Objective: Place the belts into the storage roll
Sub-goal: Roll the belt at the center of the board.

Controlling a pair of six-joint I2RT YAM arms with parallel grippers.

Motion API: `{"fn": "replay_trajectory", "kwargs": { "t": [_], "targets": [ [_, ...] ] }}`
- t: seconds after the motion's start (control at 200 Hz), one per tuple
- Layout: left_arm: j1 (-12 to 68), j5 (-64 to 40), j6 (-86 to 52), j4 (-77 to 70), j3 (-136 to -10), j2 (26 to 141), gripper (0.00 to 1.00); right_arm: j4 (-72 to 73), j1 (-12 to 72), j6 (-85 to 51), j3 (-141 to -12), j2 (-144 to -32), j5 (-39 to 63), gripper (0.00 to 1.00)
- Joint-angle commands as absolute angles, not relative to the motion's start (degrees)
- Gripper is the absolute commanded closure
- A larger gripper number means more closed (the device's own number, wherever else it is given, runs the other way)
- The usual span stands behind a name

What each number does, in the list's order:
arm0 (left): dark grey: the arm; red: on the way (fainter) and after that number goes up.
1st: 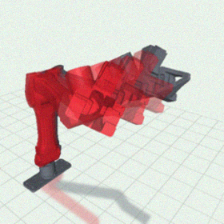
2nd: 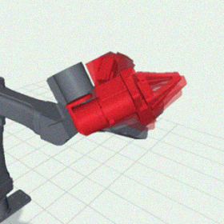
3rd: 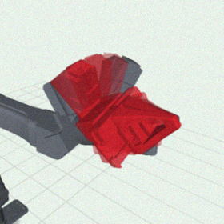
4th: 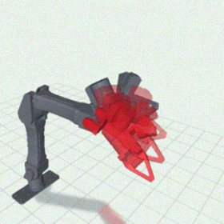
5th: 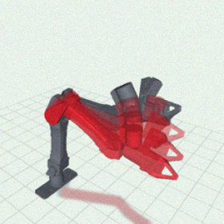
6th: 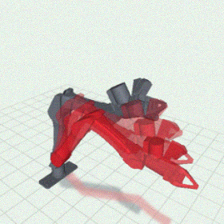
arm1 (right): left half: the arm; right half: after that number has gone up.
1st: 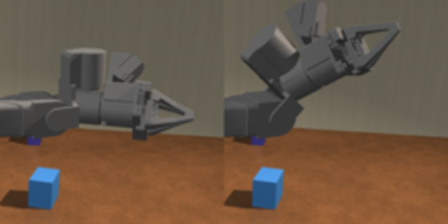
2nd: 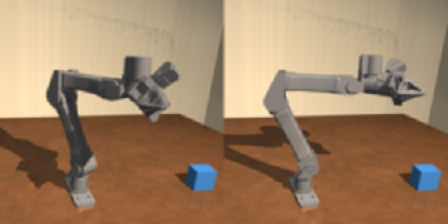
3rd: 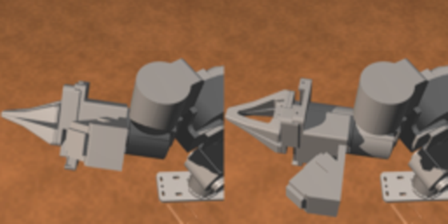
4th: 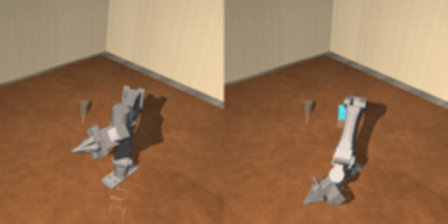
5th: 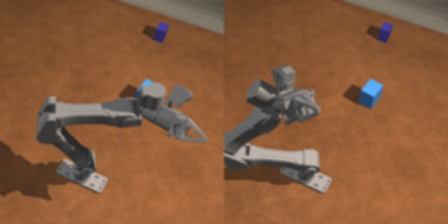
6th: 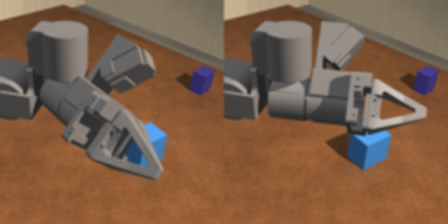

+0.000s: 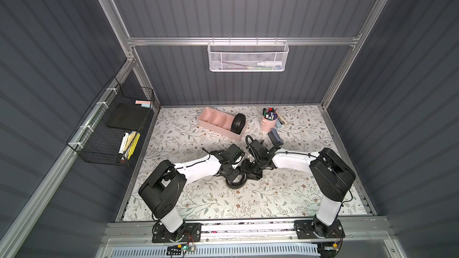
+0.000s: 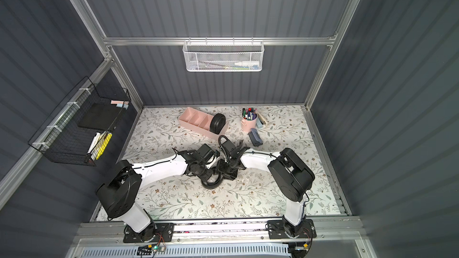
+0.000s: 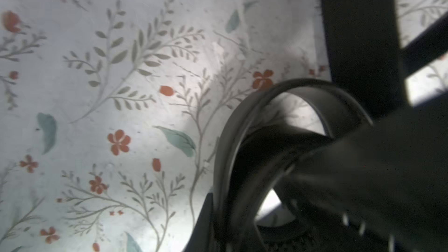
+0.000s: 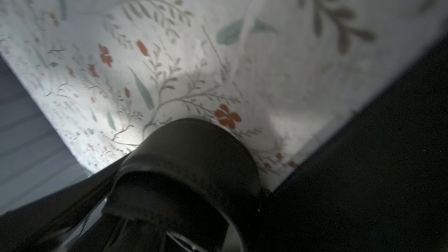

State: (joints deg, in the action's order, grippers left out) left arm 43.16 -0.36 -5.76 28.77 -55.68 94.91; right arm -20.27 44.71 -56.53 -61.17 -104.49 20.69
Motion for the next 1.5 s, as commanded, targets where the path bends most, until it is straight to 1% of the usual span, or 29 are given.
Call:
{"fn": "replay_trajectory", "kwargs": {
  "t": [0.0,0.07,0.1,0.175,0.205,0.32,0.425,0.445,0.475,0.545,0.57,0.6,0.71,0.775,0.865,0.985,1.171,1.236,1.336,1.496],
  "targets": [
    [45.4,-11.4,-4.2,36.2,-51.4,96.8,1.00,-30.0,46.3,-56.0,-62.9,-107.5,11.5,0.45],
    [45.4,-15.2,-4.4,35.1,-50.9,96.5,1.00,-31.1,47.3,-55.3,-64.9,-109.1,10.0,0.52],
    [45.4,-15.9,-4.8,34.4,-50.8,96.5,1.00,-32.1,47.6,-55.1,-65.8,-109.8,9.3,0.56],
    [45.4,-17.6,-5.6,33.3,-50.5,96.5,1.00,-34.3,48.6,-54.7,-67.3,-111.2,7.7,0.61],
    [45.4,-18.4,-5.7,33.0,-50.5,96.6,1.00,-34.8,48.8,-54.7,-67.4,-111.4,7.3,0.64],
    [45.3,-19.8,-5.7,32.3,-51.1,97.5,0.99,-37.4,49.6,-54.5,-66.6,-111.0,4.8,0.78],
    [45.2,-20.7,-6.0,32.0,-52.1,98.0,0.97,-40.4,50.0,-54.3,-65.4,-109.5,1.9,0.87],
    [45.1,-20.8,-6.1,32.0,-52.4,97.9,0.92,-40.7,50.1,-54.2,-65.0,-109.0,1.3,0.89],
    [44.8,-20.7,-6.5,32.1,-52.8,97.9,0.78,-41.2,50.1,-54.0,-64.5,-108.3,0.4,0.90],
    [44.0,-20.7,-7.2,32.0,-53.3,97.2,0.62,-42.3,50.1,-53.2,-63.7,-106.9,-1.7,0.97],
    [43.7,-20.7,-7.3,32.2,-53.6,96.7,0.53,-42.8,50.1,-52.6,-63.5,-106.5,-2.6,1.00],
    [43.1,-20.8,-7.5,32.6,-54.0,96.1,0.44,-43.0,50.0,-51.5,-63.6,-106.1,-3.3,1.00],
    [40.1,-20.7,-7.8,34.7,-54.7,92.4,0.29,-43.8,50.0,-47.1,-65.6,-106.1,-5.2,1.00],
    [37.6,-22.5,-8.3,35.8,-54.3,89.4,0.17,-43.9,49.9,-43.8,-67.9,-107.1,-5.9,1.00],
    [34.0,-20.7,-9.5,37.8,-53.6,84.7,0.01,-45.0,49.9,-38.9,-72.3,-109.6,-6.4,1.00],
    [31.8,-13.8,-8.9,41.5,-53.1,81.9,0.01,-44.8,49.9,-32.8,-77.0,-112.4,-5.8,1.00],
    [28.8,1.0,-15.6,43.6,-50.6,74.6,0.01,-45.7,49.8,-25.6,-81.8,-116.0,-2.2,1.00],
    [27.2,1.6,-16.8,43.3,-49.8,72.7,0.01,-45.6,49.7,-24.3,-81.8,-116.1,-1.1,1.00],
    [26.3,1.7,-16.9,44.6,-50.1,73.0,0.00,-44.7,49.9,-20.7,-81.1,-115.6,1.6,1.00],
    [26.0,1.9,-17.0,44.4,-50.2,73.9,0.01,-44.6,49.9,-16.6,-79.3,-114.4,0.1,1.00]
  ]
}}
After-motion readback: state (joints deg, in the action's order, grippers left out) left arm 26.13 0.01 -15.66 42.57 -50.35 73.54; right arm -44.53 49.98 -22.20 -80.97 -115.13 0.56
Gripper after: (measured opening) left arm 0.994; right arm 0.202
